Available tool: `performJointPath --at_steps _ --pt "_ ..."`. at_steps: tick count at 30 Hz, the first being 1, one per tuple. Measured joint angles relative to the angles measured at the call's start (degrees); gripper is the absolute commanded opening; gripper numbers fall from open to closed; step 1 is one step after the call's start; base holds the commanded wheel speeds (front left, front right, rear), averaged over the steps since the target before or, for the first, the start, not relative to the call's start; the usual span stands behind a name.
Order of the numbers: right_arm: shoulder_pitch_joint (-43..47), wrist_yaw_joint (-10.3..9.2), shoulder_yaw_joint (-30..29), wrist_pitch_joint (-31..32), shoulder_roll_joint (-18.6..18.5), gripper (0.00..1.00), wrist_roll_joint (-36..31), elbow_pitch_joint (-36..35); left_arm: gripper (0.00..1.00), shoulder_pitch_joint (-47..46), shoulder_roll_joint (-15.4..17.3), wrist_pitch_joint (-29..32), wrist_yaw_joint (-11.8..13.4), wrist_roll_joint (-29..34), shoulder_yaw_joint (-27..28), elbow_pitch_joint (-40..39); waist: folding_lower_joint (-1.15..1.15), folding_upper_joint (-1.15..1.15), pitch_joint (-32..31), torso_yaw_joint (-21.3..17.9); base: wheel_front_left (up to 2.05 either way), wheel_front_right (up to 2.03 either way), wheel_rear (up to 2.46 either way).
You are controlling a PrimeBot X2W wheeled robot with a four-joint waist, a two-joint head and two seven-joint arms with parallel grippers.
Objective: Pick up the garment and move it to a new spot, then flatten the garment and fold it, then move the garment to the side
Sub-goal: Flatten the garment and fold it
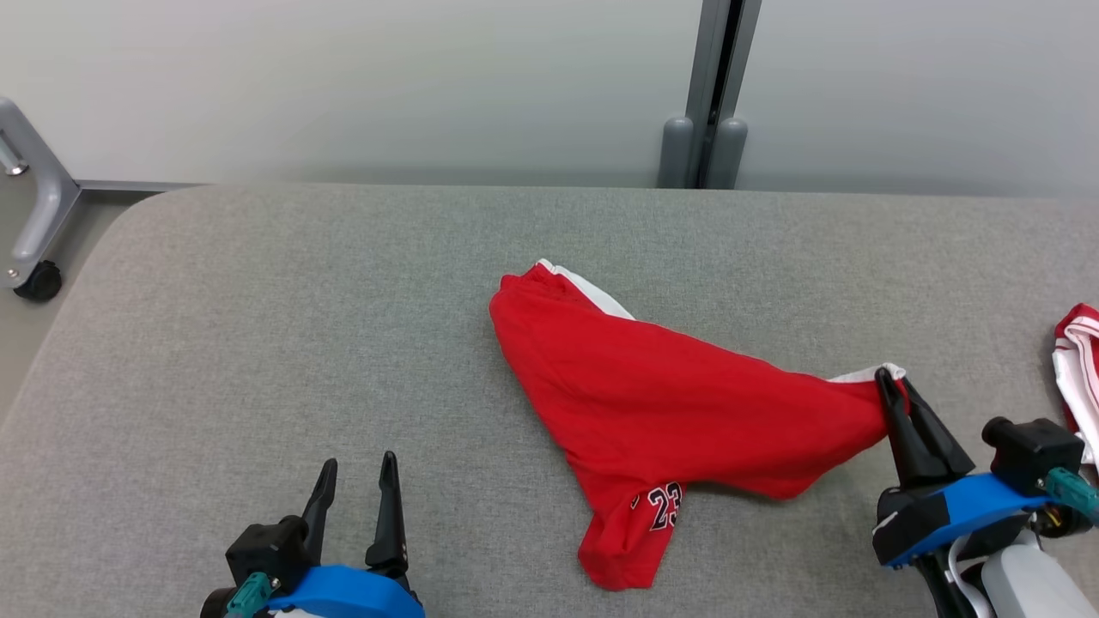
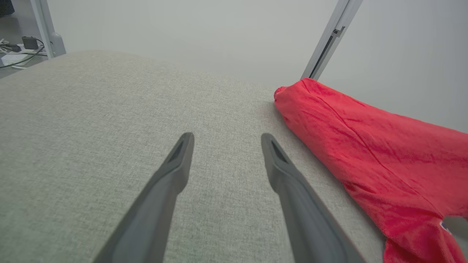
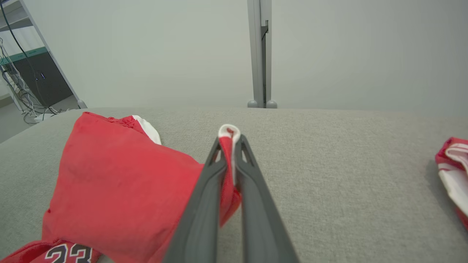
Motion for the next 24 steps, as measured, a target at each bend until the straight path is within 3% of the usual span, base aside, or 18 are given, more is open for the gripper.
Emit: performJointPath --at_steps 6,15,16,17,24 --pt "-1.3 0.00 -1.2 0.0 0.7 0.03 -1.8 1.3 1.00 0.5 0.0 0.0 -0.6 0.2 -0.5 0.9 0.00 0.00 -1.7 0.6 0.00 0.00 0.00" --pt "-0.6 0.00 -1.7 0.0 2.8 0.00 -2.3 1.6 1.00 1.7 0.0 0.0 -0.9 0.8 0.0 1.1 0.00 0.00 -3.0 1.3 0.00 0.00 0.00" --pt "-0.6 0.00 -2.2 0.0 3.1 0.27 -2.3 2.3 1.00 1.7 0.0 0.0 -0.9 0.8 0.1 1.2 0.00 0.00 -3.1 1.3 0.00 0.00 0.00" --pt "-0.5 0.01 -3.0 0.0 3.3 1.00 -2.4 3.6 1.00 1.9 0.0 0.0 -0.9 0.8 0.2 1.2 0.00 0.00 -3.2 1.3 0.00 0.00 0.00" --pt "1.0 0.00 -5.7 0.0 5.3 1.00 -5.8 6.8 1.00 2.6 0.0 0.0 -0.9 0.7 0.2 1.5 0.00 0.00 -3.8 1.3 0.00 0.00 0.00"
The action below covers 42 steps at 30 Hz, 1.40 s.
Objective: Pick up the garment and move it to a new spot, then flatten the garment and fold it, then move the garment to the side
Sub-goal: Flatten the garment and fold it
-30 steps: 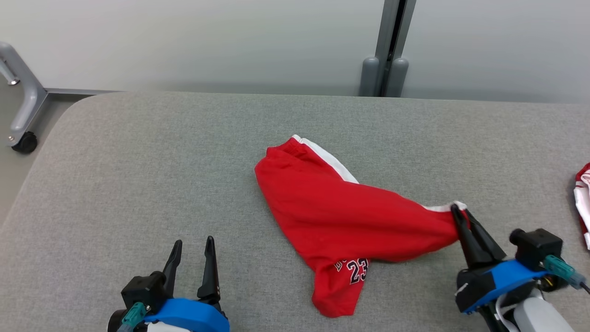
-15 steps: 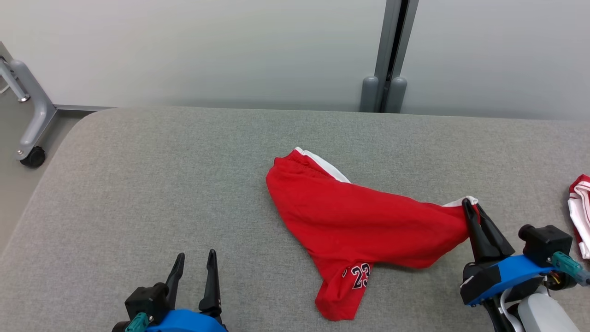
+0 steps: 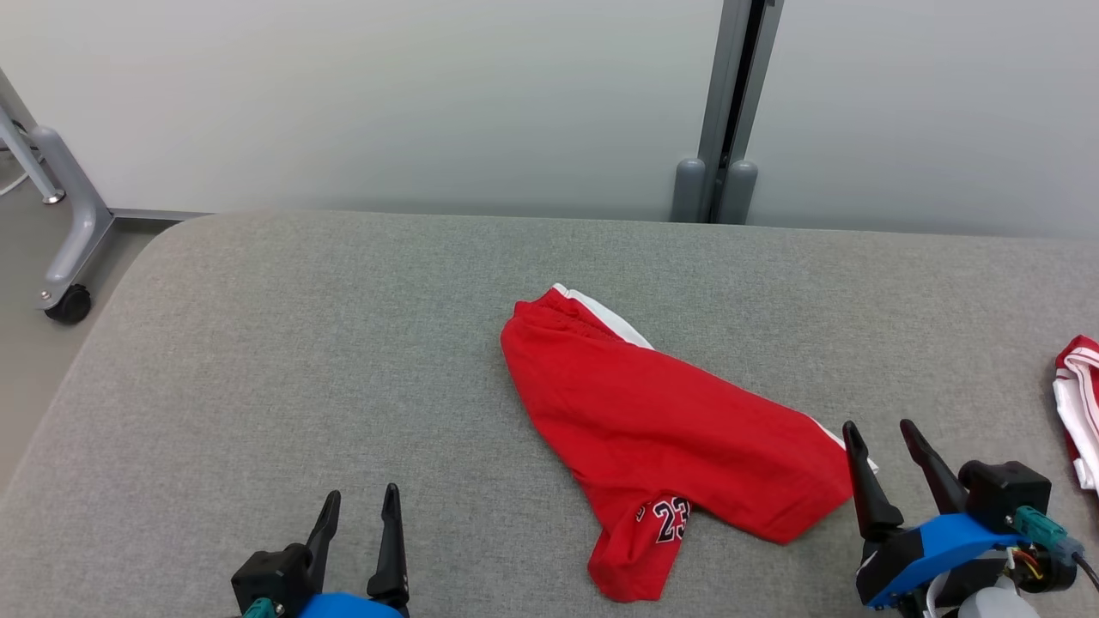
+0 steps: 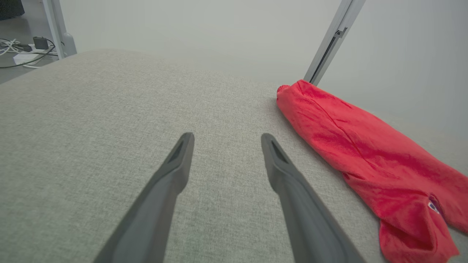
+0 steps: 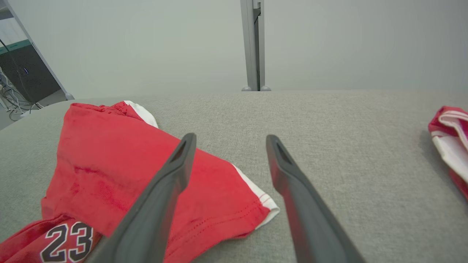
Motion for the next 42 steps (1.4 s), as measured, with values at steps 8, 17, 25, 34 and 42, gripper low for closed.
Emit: performJointPath --at_steps 8,17,25,34,42 --pt "0.6 0.00 0.3 0.0 0.9 1.00 -0.9 -0.1 1.00 0.1 0.0 0.0 0.0 -0.1 -0.2 0.0 0.00 0.00 0.4 -0.2 0.00 0.00 0.00" --pt "0.4 0.00 2.1 0.0 1.4 1.00 -0.5 0.0 1.00 -0.2 0.0 0.0 0.0 -0.5 -0.8 0.0 0.01 0.00 1.5 0.0 0.00 0.00 0.00" --pt "0.4 0.00 2.8 0.0 1.8 1.00 -0.2 -0.1 1.00 -0.5 0.0 0.0 0.2 -0.5 -0.7 0.0 0.01 0.00 2.0 -0.3 0.00 0.00 0.00" --pt "-0.1 0.00 3.5 0.0 2.0 1.00 0.1 -1.3 1.00 -6.2 0.0 0.0 -1.0 1.5 -2.3 0.3 0.01 0.00 3.6 -1.7 0.00 0.00 0.00" --pt "-2.0 0.00 5.2 0.0 2.2 1.00 0.3 -2.1 1.00 -27.5 0.0 -0.1 -3.8 7.5 -10.0 10.1 0.01 0.00 7.9 -4.9 0.00 0.00 0.00"
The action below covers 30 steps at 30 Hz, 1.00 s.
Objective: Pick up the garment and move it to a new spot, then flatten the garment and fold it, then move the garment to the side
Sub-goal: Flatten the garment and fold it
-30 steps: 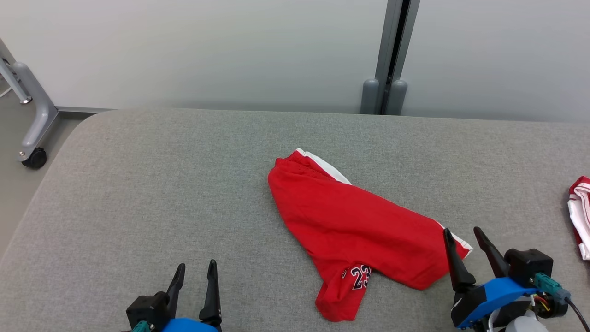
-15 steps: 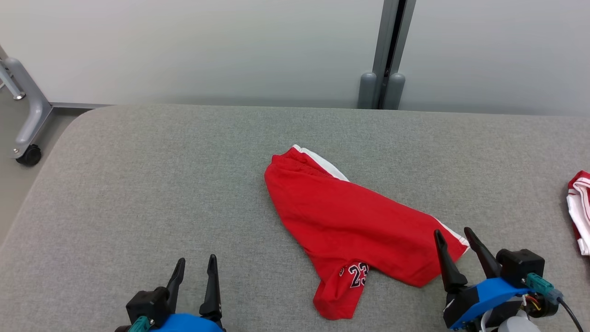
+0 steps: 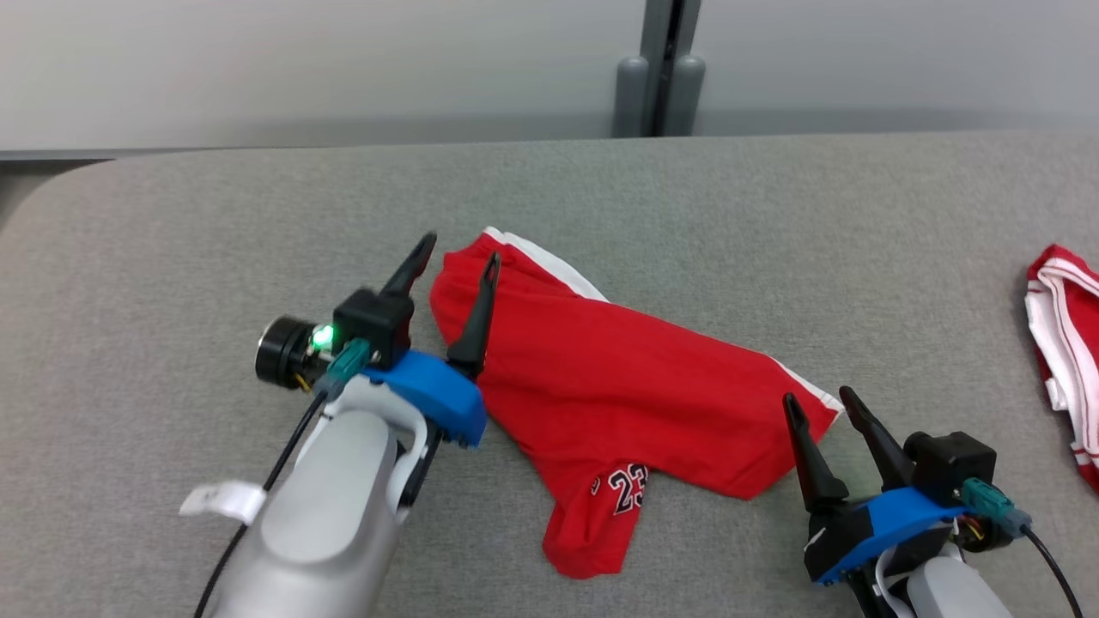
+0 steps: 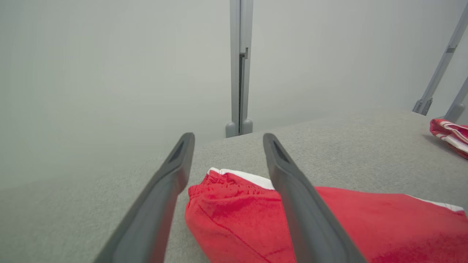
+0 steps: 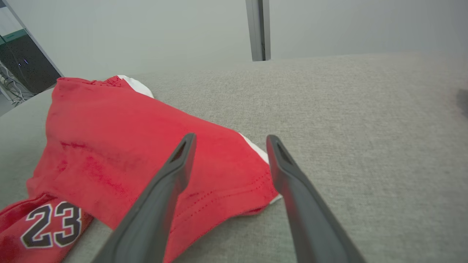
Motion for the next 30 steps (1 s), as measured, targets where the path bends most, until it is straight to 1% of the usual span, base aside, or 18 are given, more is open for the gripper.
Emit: performJointPath --at_steps 2,5,8,12,15,20,30 --pt "-0.7 0.00 0.4 0.0 0.1 1.00 0.2 -0.1 1.00 -5.8 0.0 0.4 -0.2 0.4 -2.3 4.3 0.00 0.00 1.3 -1.3 0.00 0.00 0.00" --pt "-1.5 0.00 0.7 0.0 0.1 1.00 0.4 -0.4 1.00 -13.2 0.0 4.1 -0.5 0.6 -5.9 11.0 0.00 0.00 3.2 -3.3 0.00 0.00 0.00" --pt "-2.3 0.00 0.8 0.0 0.2 1.00 0.7 -0.6 1.00 -18.5 0.0 8.6 -0.5 -0.4 -10.4 16.4 0.01 0.00 4.9 -5.2 0.00 0.00 0.00" --pt "-2.6 0.00 0.8 0.0 0.3 1.00 0.8 -0.6 1.00 -22.9 0.0 14.8 -0.6 -2.8 -15.1 21.9 0.00 0.00 6.5 -7.1 0.00 0.00 0.00" --pt "-2.8 0.00 0.7 0.0 0.2 1.00 0.9 -0.7 1.00 -23.7 0.0 18.7 -0.6 -5.9 -18.9 23.6 0.01 0.00 7.1 -7.7 0.00 0.00 0.00" --pt "-2.8 0.00 -0.1 0.0 -0.2 1.00 0.9 -0.8 1.00 -23.7 0.0 22.4 -0.6 -11.3 -24.6 23.5 0.00 0.00 7.2 -7.3 0.00 0.00 0.00" --pt "-3.6 0.00 1.8 0.0 0.0 1.00 0.6 -0.3 1.00 -23.9 0.4 28.1 -0.6 -17.7 -33.7 24.3 0.00 0.00 6.9 -5.3 0.00 0.00 0.00"
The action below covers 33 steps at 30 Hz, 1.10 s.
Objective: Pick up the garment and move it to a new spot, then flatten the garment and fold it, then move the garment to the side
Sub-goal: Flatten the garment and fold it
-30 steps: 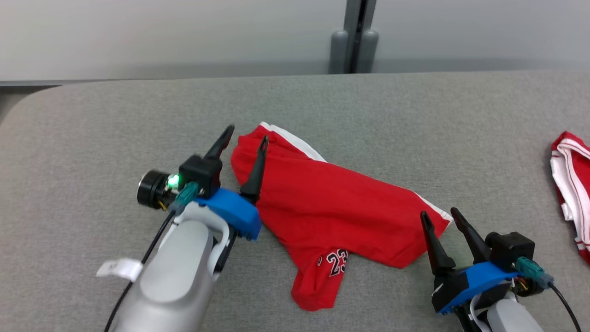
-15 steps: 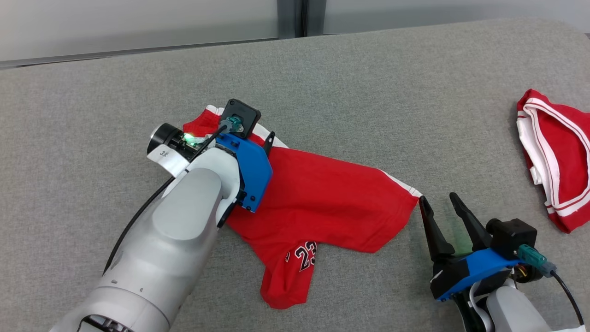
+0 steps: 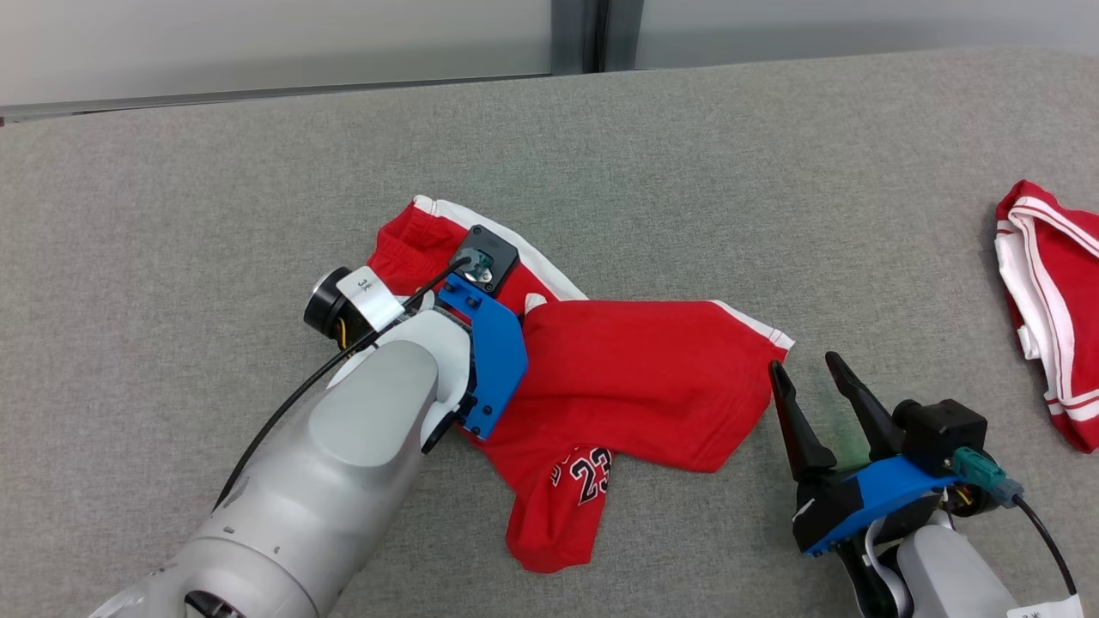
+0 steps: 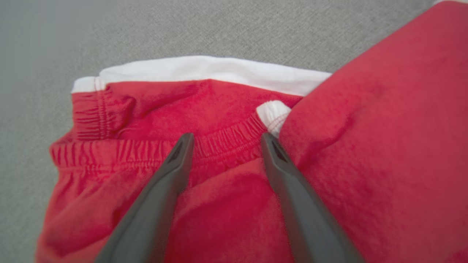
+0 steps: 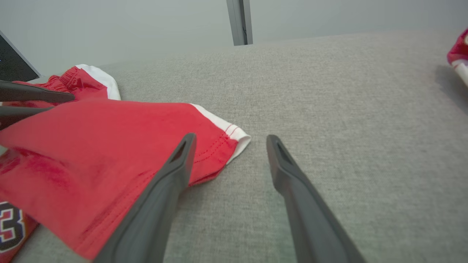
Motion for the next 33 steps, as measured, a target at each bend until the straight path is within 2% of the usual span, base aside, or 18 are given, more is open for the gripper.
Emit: performJointPath --at_steps 9,14,17,26,31,32,33 --pt "-0.4 0.00 0.7 0.0 -0.2 1.00 0.2 0.4 1.00 -0.5 1.6 1.4 0.0 -3.0 -8.8 -1.9 -0.01 0.00 0.2 0.2 0.00 0.00 0.00" --pt "-0.4 0.00 1.0 0.0 0.0 1.00 0.4 0.5 1.00 -1.8 2.2 -7.3 0.0 -1.9 -13.1 -3.3 -0.01 0.00 0.7 -0.1 0.00 0.00 0.00" --pt "-0.4 0.00 1.6 0.0 0.0 1.00 0.7 1.0 1.00 -2.4 1.9 -10.0 0.0 -2.2 -15.3 -3.5 -0.01 0.00 0.8 -0.3 0.00 0.00 0.00" --pt "-0.7 0.00 3.0 0.0 0.1 1.00 1.1 1.9 1.00 -4.0 1.5 -9.1 0.0 -3.3 -18.0 1.5 -0.01 0.00 1.0 -1.1 0.00 0.00 0.00" --pt "-0.7 0.00 3.3 0.0 0.2 1.00 1.6 2.3 1.00 -4.1 0.5 -5.7 0.0 -4.5 -18.2 4.2 -0.01 0.00 1.1 -1.5 0.00 0.00 0.00" --pt "-0.7 0.00 3.3 0.0 0.2 1.00 1.6 2.3 0.94 -4.1 0.3 -5.0 0.0 -5.0 -18.2 4.4 -0.01 0.00 1.1 -1.5 0.00 0.00 0.00" --pt "-0.8 0.00 3.3 0.0 0.2 1.00 1.6 2.4 0.51 -4.1 0.2 -4.0 0.0 -5.6 -18.2 4.6 -0.01 0.00 1.0 -1.5 0.00 0.00 0.00"
